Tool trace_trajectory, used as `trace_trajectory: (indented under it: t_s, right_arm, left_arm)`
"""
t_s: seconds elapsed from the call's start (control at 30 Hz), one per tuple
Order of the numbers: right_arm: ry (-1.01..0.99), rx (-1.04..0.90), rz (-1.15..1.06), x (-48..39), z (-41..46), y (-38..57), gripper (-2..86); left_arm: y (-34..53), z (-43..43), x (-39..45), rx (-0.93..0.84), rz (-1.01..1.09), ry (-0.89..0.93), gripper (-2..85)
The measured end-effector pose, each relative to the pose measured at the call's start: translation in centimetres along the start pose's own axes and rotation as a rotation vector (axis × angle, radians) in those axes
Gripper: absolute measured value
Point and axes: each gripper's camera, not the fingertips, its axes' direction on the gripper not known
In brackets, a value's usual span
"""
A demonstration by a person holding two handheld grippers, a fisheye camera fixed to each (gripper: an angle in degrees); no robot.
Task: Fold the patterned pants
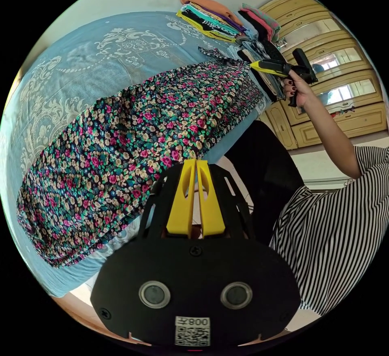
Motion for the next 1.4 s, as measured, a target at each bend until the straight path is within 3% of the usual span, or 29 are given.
trace_trajectory:
  t_s: [0.37,0.67,0.87,1.4]
  right_arm:
    - [0.004,-0.04,0.03,3.5,-1.0,7.4,0.0]
    - [-0.001,-0.039,0.051,5.3,-1.4,9.9,0.0]
    - [-0.025,-0.027,0.056,6.1,-1.8,11.3,0.0]
    - [-0.019,-0.063,0.115,9.1,0.2,15.6,0.1]
  left_arm:
    - [-1.2,3.2,1.9,-0.109,-0.035,-0.05,0.1]
    - [-4.9,4.5,4.0,-0.009,-0.042,-0.133,0.1]
    - [-7.0,7.1,3.7,-0.099,-0.109,-0.089,0.1]
    - [-11.2,10.0,5.2,-0.136,-0.149,-0.022,0.1]
